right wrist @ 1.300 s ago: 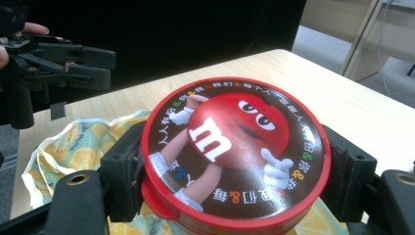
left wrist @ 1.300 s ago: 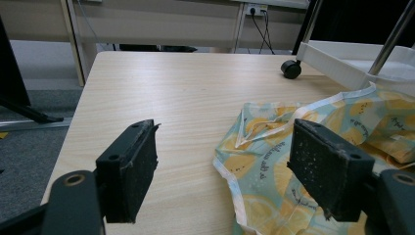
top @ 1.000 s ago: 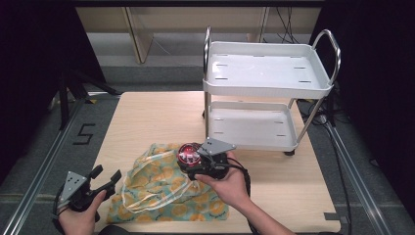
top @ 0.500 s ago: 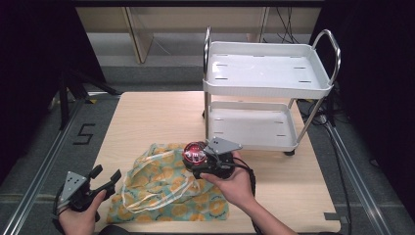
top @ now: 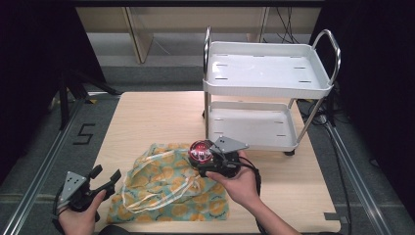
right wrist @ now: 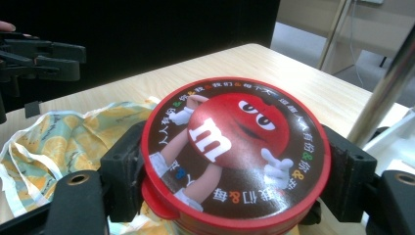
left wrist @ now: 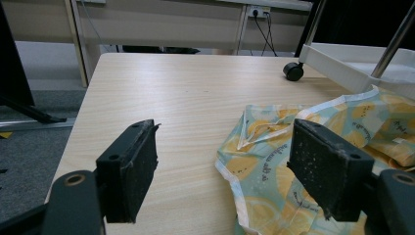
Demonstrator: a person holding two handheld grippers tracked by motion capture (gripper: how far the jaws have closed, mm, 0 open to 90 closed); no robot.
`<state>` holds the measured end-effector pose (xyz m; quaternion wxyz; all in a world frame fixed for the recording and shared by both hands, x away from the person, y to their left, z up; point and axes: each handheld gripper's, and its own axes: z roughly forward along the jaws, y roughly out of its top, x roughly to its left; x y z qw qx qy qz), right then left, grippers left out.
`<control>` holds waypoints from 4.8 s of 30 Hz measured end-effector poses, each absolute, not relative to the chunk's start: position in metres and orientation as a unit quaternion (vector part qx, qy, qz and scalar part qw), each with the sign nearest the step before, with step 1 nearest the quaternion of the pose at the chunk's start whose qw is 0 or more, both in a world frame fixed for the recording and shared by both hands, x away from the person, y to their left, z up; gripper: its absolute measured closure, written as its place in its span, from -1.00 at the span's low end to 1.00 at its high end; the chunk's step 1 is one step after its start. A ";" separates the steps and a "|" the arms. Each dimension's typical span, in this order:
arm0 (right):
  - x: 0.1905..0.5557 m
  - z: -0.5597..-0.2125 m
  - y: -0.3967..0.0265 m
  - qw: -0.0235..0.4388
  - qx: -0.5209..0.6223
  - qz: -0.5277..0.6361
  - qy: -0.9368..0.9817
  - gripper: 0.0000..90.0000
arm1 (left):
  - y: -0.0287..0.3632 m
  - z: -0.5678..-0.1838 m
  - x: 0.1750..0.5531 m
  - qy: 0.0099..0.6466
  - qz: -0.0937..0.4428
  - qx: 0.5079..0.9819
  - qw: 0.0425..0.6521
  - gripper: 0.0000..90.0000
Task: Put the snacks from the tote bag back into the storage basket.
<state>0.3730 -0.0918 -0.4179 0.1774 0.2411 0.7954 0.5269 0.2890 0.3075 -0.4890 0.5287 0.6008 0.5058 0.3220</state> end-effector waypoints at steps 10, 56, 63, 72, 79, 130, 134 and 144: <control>0.373 -0.417 -0.099 0.173 0.258 0.524 0.793 -0.41 | 0.308 -0.489 0.289 0.506 0.322 0.601 0.529 -0.44; 0.378 -0.416 -0.130 0.184 0.278 0.513 0.791 -0.40 | 0.308 -0.488 0.288 0.509 0.323 0.600 0.526 -0.43; 0.380 -0.415 -0.133 0.194 0.278 0.512 0.789 -0.40 | 0.308 -0.488 0.287 0.512 0.324 0.599 0.523 -0.43; 0.380 -0.415 -0.137 0.181 0.298 0.509 0.787 -0.40 | 0.308 -0.488 0.288 0.512 0.325 0.599 0.523 -0.43; 0.384 -0.414 -0.143 0.191 0.289 0.508 0.789 -0.40 | 0.308 -0.487 0.287 0.509 0.326 0.599 0.525 -0.43; 0.403 -0.411 -0.161 0.205 0.311 0.498 0.783 -0.40 | 0.307 -0.488 0.289 0.507 0.325 0.599 0.528 -0.43; 0.406 -0.409 -0.162 0.208 0.309 0.496 0.785 -0.40 | 0.307 -0.488 0.289 0.506 0.326 0.598 0.529 -0.43; 0.411 -0.407 -0.163 0.207 0.312 0.495 0.784 -0.40 | 0.307 -0.487 0.288 0.509 0.326 0.599 0.525 -0.43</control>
